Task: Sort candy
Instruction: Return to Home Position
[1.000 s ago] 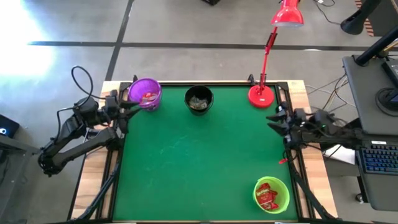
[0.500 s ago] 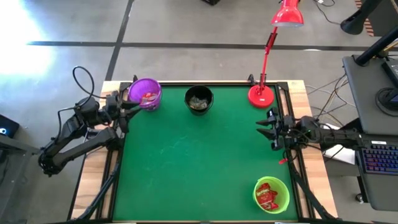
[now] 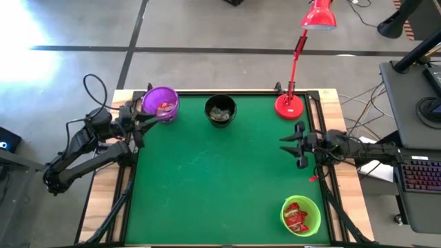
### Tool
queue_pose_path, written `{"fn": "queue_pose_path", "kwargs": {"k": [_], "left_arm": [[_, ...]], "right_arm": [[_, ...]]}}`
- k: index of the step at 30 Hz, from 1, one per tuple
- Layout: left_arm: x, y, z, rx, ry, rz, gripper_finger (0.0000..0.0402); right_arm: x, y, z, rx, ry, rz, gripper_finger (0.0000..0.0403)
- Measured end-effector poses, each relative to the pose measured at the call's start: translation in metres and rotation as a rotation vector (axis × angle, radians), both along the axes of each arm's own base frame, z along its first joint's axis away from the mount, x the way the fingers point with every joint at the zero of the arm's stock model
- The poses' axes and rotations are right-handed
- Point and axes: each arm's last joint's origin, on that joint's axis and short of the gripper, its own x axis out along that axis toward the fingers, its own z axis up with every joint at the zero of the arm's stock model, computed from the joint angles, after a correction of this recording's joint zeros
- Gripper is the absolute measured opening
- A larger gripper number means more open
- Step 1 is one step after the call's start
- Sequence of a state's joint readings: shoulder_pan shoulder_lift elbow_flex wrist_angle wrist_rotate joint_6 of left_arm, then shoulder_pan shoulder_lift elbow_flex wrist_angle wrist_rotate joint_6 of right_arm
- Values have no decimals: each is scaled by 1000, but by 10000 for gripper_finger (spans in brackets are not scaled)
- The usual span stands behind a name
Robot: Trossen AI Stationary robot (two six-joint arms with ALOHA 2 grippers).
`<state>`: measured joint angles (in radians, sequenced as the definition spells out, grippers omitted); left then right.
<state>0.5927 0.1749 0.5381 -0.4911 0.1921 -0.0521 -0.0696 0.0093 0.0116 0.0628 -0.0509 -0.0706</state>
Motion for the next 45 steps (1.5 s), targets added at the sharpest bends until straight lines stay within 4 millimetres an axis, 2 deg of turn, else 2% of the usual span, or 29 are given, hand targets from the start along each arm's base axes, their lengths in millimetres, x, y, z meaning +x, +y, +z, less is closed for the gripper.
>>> {"fn": "queue_pose_path", "kwargs": {"k": [5, 14, 20, 28, 36, 45], "left_arm": [[2, 1, -4, 0, -2, 0, 110], [9, 6, -14, -18, -29, 3, 110], [9, 6, -14, -4, -32, 2, 110], [10, 7, -16, 15, -25, -1, 110], [19, 13, -41, -12, -16, 1, 110], [28, 19, -66, -6, -134, 2, 110]], "right_arm": [[0, 0, -4, 71, 40, 1, 133], [0, 0, -4, 50, 44, -1, 129], [0, 0, -5, 107, 45, 1, 135], [0, 0, -5, 76, 47, 0, 132], [0, 0, -5, 74, 48, 0, 130], [0, 0, -5, 105, 49, 2, 136]]}}
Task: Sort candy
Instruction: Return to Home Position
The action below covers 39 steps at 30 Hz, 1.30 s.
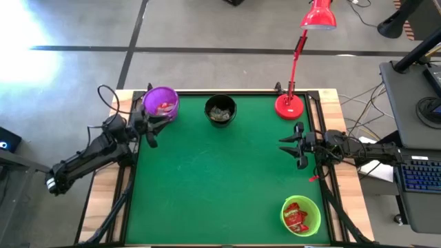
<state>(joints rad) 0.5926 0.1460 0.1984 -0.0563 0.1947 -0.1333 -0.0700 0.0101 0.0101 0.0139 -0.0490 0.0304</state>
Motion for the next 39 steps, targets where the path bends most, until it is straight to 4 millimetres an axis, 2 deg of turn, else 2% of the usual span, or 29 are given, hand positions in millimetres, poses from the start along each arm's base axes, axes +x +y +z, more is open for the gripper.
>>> {"fn": "queue_pose_path", "kwargs": {"k": [11, 17, 30, 39], "left_arm": [[0, 0, -21, -4, -100, 3, 110], [-2, 2, -35, 4, -158, 83, 110], [-2, 6, -46, -94, -79, 218, 110], [-1, 8, -47, -88, -23, 232, 110]], "right_arm": [[0, 0, 0, 11, 1, 1, 128], [0, 0, 0, -5, 1, 0, 134], [0, 0, 0, -5, -1, 2, 125], [0, 0, 0, -5, -2, 2, 125]]}}
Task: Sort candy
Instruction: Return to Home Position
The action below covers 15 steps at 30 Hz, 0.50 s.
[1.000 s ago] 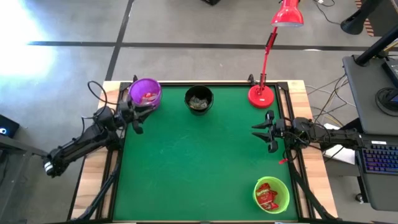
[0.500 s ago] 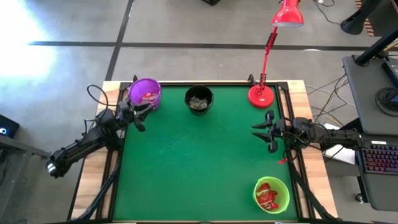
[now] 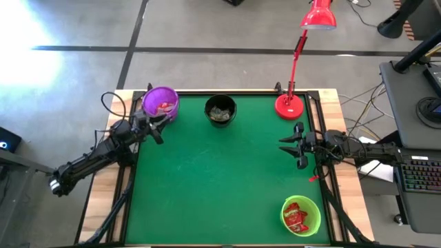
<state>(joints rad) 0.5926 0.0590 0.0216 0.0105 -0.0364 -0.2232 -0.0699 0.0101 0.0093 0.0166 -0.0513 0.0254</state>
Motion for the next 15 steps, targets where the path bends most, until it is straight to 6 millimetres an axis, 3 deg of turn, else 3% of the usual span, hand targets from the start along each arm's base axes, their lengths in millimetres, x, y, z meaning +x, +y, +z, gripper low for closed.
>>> {"fn": "queue_pose_path", "kwargs": {"k": [15], "left_arm": [[0, 0, -1, 1, -1, 0, 110]], "right_arm": [[0, 0, 0, 0, -1, 0, 125]]}}
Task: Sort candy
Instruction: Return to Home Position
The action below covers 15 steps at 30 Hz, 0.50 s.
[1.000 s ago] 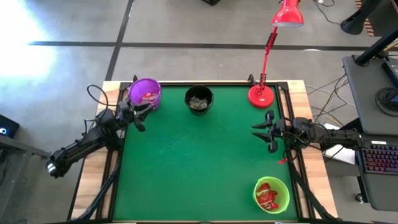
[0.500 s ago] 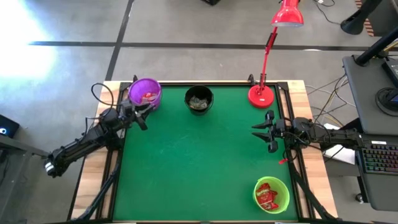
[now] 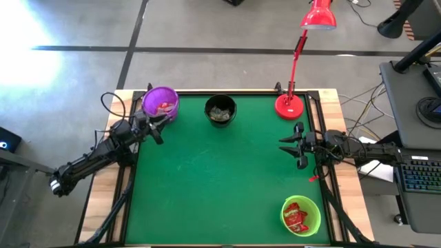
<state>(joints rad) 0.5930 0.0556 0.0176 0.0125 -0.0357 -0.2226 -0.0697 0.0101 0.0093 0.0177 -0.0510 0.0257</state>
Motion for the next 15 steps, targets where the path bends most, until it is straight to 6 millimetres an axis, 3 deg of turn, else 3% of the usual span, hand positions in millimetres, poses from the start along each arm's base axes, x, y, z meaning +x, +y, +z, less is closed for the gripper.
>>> {"fn": "queue_pose_path", "kwargs": {"k": [15], "left_arm": [[-3, -2, 4, 40, -58, -2, 110]], "right_arm": [[-1, 0, 1, -1, -9, -1, 125]]}}
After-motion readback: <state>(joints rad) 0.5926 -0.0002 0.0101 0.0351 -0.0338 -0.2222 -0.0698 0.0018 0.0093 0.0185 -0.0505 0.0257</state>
